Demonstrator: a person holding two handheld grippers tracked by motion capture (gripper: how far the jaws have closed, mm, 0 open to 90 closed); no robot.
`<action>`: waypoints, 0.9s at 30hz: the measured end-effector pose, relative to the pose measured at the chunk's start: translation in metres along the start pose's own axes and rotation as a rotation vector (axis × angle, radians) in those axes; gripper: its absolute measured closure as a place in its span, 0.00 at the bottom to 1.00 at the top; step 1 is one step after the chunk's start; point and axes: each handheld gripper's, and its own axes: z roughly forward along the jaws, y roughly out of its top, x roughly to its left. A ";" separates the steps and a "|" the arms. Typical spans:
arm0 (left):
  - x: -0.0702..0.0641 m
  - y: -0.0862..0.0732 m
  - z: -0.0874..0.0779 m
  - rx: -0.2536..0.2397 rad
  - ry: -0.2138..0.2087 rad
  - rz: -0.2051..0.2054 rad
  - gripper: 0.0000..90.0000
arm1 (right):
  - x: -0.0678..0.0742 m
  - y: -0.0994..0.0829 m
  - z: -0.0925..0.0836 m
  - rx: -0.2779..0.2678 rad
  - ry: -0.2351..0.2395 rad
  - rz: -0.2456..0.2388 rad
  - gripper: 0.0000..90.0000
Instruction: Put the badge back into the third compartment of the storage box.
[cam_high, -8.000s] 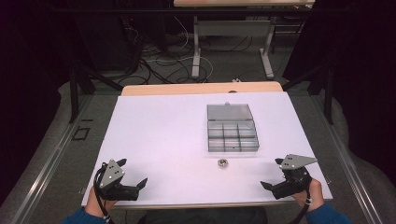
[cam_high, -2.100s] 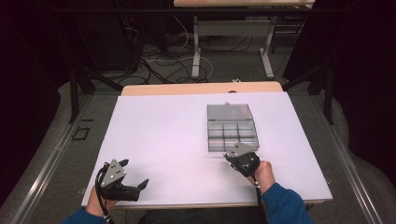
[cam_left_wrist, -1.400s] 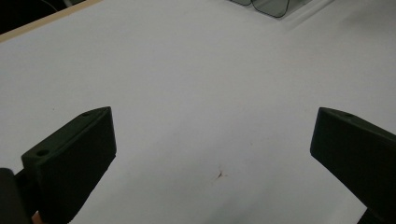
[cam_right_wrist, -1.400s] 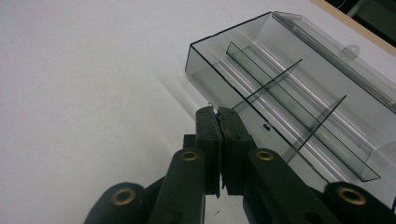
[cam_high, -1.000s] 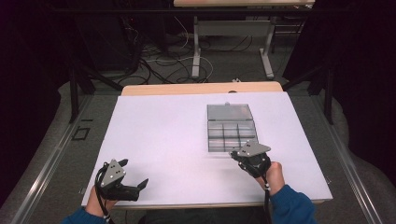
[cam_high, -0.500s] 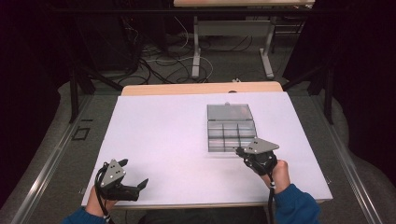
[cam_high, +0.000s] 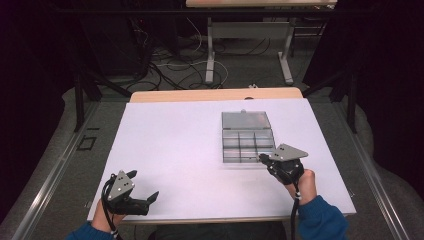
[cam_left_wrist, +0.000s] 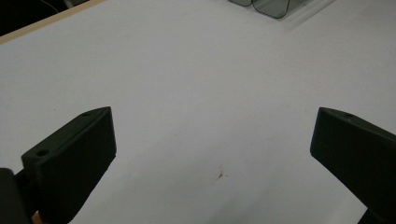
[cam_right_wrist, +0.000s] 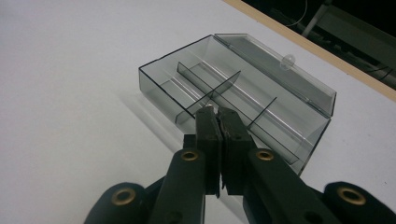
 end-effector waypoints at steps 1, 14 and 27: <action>0.000 0.000 0.000 0.000 0.000 0.000 0.00 | -0.001 0.000 -0.001 0.002 -0.007 0.002 0.99; 0.000 0.000 0.000 -0.001 0.003 0.001 0.00 | -0.016 -0.004 -0.004 -0.002 -0.035 0.028 0.99; 0.000 0.000 0.000 0.000 0.003 0.003 0.00 | -0.026 -0.006 -0.008 -0.015 -0.069 0.058 0.99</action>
